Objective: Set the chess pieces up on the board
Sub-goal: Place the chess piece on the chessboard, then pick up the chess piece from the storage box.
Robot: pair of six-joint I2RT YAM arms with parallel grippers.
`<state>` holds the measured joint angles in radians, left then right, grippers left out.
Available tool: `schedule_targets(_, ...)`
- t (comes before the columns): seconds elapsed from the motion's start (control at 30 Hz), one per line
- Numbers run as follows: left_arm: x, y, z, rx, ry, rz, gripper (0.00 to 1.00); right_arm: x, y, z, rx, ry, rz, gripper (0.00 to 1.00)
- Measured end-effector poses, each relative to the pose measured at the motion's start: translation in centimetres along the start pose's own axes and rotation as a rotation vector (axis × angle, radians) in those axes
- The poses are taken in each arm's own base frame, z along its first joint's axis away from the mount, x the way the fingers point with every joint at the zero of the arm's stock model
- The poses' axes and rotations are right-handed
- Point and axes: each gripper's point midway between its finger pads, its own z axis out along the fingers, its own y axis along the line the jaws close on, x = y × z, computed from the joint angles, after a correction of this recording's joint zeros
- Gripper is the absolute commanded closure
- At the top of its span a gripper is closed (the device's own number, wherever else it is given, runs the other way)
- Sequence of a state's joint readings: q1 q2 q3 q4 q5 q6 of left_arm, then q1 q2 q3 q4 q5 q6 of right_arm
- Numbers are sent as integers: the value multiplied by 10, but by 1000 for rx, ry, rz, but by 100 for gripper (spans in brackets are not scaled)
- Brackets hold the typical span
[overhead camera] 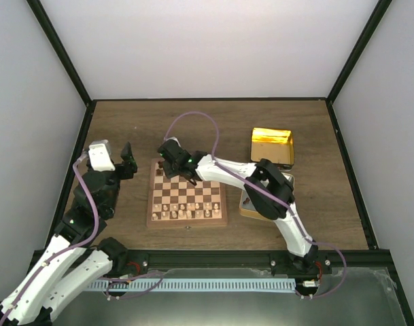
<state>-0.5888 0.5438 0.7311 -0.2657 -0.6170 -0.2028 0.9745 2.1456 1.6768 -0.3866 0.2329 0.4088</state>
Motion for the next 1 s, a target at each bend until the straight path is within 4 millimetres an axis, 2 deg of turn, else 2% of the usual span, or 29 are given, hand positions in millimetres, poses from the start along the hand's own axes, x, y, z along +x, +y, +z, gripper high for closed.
schedule_targets(0.17, 0, 0, 0, -1, 1, 0, 26, 4, -8, 17, 46, -6, 27, 89)
schedule_targets(0.43, 2, 0, 2, -5, 6, 5, 26, -3, -14, 22, 74, -22, 58, 83)
schedule_targets(0.53, 2, 0, 2, -6, 7, 6, 26, -4, -15, 23, 75, -21, 63, 76)
schedule_targets(0.67, 3, 0, 2, -7, 8, 7, 26, -2, -14, 23, 66, -8, 61, 61)
schedule_targets(0.73, 3, 0, 2, -7, 8, 7, 26, -2, -13, 22, 61, -3, 61, 58)
schedule_targets(0.87, 3, 0, 3, -9, 10, 9, 26, -13, -8, 11, 38, -18, 70, 55)
schedule_targets(1.0, 6, 0, 4, -11, 16, 12, 26, -45, -3, -27, -1, -93, 98, 54)
